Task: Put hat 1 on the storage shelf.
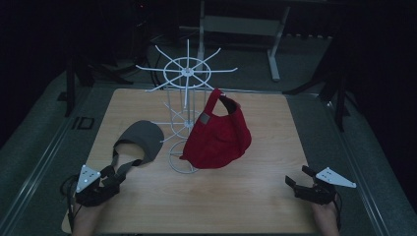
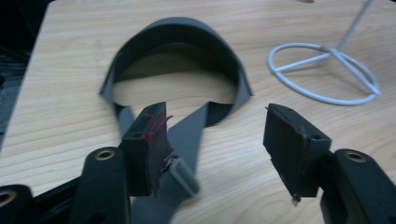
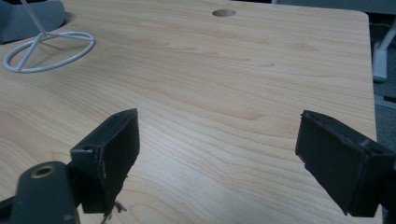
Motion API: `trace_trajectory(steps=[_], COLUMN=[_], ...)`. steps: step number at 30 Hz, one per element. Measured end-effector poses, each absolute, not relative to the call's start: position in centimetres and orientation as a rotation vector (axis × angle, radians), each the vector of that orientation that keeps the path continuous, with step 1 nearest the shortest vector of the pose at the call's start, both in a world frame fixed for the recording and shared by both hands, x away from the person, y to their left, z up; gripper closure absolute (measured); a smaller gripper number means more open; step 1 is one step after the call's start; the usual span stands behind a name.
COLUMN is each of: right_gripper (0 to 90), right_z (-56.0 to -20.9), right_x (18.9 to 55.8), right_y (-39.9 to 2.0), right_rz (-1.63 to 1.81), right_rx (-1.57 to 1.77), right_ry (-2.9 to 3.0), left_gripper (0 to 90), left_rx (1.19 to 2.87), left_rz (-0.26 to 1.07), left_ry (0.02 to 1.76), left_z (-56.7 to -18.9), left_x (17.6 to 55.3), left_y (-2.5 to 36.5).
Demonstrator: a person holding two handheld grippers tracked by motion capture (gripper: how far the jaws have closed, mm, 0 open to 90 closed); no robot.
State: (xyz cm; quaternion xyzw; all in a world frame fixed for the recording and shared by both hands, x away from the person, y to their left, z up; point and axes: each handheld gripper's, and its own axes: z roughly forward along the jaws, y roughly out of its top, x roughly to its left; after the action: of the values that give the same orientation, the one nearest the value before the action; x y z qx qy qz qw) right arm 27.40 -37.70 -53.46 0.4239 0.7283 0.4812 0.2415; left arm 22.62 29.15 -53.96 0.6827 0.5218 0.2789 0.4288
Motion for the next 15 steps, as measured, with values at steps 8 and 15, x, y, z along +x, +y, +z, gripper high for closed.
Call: trace_trajectory(steps=[8, 15], right_gripper=[13.6, 13.6], right_z=[-53.5, -53.5], right_x=[27.5, 27.5], right_y=[-37.6, -37.6], right_rz=[1.323, 1.325], right_rx=[1.159, 1.162], right_ry=[1.995, 1.998], left_gripper=[24.8, 25.3], left_rx=[1.792, 1.857], left_rz=[0.673, 0.664], left_ry=[1.403, 1.405], left_z=[-55.5, -55.9], left_x=[24.9, 26.1], left_y=[30.0, 29.7])
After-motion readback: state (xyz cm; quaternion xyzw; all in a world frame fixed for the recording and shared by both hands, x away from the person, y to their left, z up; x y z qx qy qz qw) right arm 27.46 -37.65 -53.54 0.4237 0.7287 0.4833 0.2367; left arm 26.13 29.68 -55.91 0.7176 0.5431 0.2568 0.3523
